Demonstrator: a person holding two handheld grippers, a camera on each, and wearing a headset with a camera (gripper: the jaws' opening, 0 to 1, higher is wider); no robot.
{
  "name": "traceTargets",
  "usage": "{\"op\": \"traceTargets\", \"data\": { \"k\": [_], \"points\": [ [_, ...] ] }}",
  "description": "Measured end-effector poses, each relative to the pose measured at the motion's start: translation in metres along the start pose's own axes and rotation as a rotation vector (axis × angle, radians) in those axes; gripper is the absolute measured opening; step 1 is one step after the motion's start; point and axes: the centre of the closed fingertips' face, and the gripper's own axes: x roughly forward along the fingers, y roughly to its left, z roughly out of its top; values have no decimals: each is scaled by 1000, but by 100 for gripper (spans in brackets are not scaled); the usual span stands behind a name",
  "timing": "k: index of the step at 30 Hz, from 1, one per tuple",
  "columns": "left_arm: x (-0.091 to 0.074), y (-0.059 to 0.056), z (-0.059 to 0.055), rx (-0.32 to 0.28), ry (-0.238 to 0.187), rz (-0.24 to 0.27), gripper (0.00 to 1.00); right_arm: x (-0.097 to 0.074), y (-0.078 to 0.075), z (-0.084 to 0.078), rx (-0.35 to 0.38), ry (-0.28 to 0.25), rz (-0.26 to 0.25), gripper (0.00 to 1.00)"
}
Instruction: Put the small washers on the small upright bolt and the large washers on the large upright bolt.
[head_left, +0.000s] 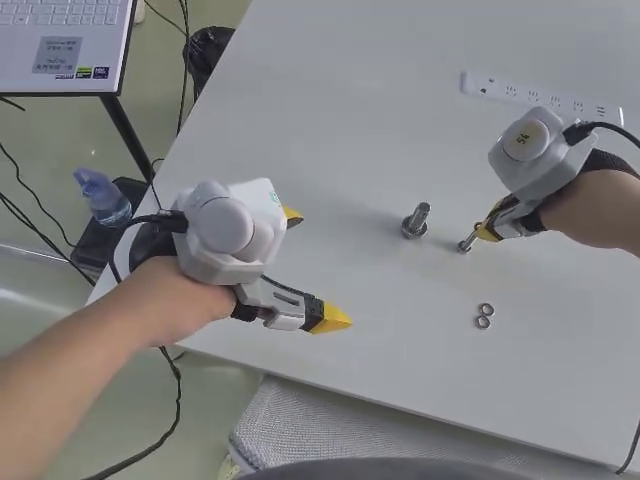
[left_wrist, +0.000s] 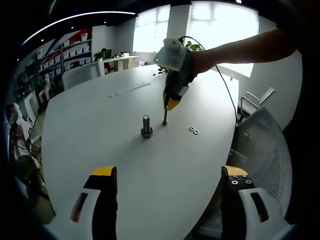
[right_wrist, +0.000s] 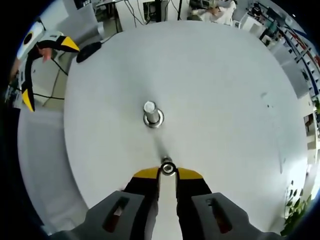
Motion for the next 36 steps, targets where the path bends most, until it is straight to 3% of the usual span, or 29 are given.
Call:
{"op": "traceTargets", "data": {
  "k": [36],
  "points": [
    [5,-2,-2,-13,12,-23,82,21,-4,-5,8,5,15,12]
  ]
}}
